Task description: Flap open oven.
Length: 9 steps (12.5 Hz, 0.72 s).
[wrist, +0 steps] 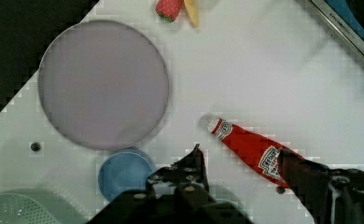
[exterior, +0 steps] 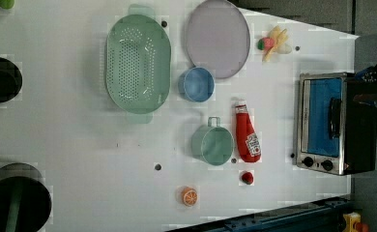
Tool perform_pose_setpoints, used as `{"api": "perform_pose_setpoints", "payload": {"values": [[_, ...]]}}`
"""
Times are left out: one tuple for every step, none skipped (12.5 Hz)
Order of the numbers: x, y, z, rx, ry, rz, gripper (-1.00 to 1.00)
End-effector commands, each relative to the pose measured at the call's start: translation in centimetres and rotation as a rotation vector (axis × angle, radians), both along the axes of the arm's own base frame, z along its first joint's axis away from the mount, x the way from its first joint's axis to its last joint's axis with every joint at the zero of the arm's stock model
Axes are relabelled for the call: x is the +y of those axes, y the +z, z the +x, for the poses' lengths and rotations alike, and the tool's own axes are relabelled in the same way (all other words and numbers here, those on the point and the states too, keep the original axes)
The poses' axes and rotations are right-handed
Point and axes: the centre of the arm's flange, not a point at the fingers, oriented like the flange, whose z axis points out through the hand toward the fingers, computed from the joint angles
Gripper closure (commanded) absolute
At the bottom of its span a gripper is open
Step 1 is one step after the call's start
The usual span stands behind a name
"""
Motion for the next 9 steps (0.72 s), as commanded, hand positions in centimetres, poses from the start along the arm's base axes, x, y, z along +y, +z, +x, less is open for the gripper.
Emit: {"api": "perform_pose_setpoints", "payload": {"values": [[-5.19, 3.83, -11.41, 0.033, -0.070, -0.006, -0.57], [-5.19, 3.84, -11.41, 0.033, -0.070, -0.006, -0.79], [-5.19, 3.84, -11.41, 0.033, -0.070, -0.006, -0.99], [-5.19, 3.86, -11.41, 0.033, -0.070, -0.006, -1.00], [-5.19, 3.84, -11.41, 0.033, -0.070, -0.006, -1.00], [-5.19, 3.85, -11.41, 0.033, -0.070, -0.006, -0.90], [-5.19, 3.83, -11.41, 0.033, -0.070, -0.006, -0.65], [-5.20, 3.85, -11.41, 0.033, -0.070, -0.006, -0.39], [-5.23, 3.83, -11.42, 0.034, -0.071, -0.006, -0.15]]}}
